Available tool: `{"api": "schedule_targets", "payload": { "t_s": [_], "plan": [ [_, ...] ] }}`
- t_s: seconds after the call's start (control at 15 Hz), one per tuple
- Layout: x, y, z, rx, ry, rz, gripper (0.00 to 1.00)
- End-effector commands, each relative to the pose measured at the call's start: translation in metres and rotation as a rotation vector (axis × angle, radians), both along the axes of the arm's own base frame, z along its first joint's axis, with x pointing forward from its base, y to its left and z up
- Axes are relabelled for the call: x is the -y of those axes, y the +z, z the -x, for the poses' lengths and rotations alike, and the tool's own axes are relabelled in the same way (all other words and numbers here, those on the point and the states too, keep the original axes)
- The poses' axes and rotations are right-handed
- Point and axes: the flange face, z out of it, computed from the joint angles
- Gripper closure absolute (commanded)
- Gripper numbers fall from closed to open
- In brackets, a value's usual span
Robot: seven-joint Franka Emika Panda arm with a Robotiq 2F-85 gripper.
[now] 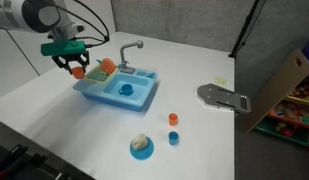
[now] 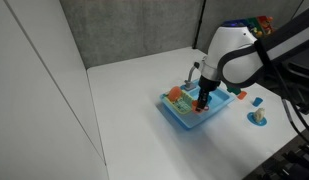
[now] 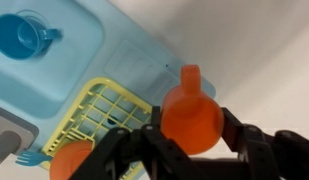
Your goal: Remove the orange cup from the blue cup inside the sink and put it on the sinks worktop in front of the dishes drying rack
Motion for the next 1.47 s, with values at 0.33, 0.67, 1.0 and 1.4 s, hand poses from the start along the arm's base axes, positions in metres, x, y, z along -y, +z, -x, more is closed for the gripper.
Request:
{"api": "schedule_targets", "payload": {
  "t_s": [0.33,0.67,1.0,1.4],
  "plan": [
    [-0.005,-0.024,0.004,0.038,0.141,0.013,0.66],
    [-0.011,-0.037,0.007,0.064,0.183,0.004,0.66],
    [-0.013,-0.041,0.008,0.080,0.196,0.003,0.66],
    [-0.011,-0.043,0.008,0.090,0.203,0.008,0.66]
  ]
}}
